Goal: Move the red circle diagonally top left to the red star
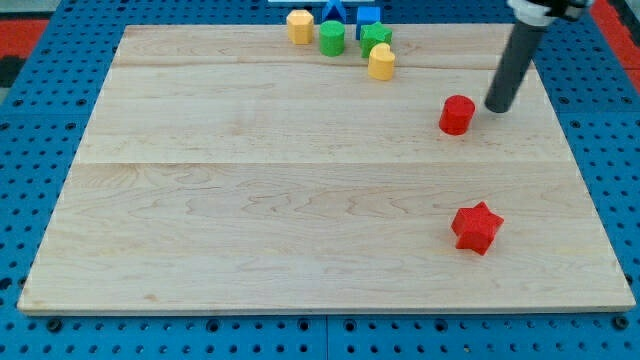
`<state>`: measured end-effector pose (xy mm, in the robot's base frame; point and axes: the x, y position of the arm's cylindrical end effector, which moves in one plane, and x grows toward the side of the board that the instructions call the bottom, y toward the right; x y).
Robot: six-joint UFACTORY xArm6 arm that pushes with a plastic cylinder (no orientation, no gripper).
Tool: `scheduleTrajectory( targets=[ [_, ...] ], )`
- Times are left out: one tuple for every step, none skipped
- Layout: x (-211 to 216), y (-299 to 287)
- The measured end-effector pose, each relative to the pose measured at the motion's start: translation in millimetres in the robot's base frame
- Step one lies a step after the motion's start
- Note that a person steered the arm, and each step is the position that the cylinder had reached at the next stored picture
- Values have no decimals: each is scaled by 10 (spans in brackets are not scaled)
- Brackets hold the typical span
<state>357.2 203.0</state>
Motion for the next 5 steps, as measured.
scheduleTrajectory(
  targets=[
    [244,-377],
    [402,-565],
    [171,-805],
    [98,-1156],
    [148,-1601]
  ],
)
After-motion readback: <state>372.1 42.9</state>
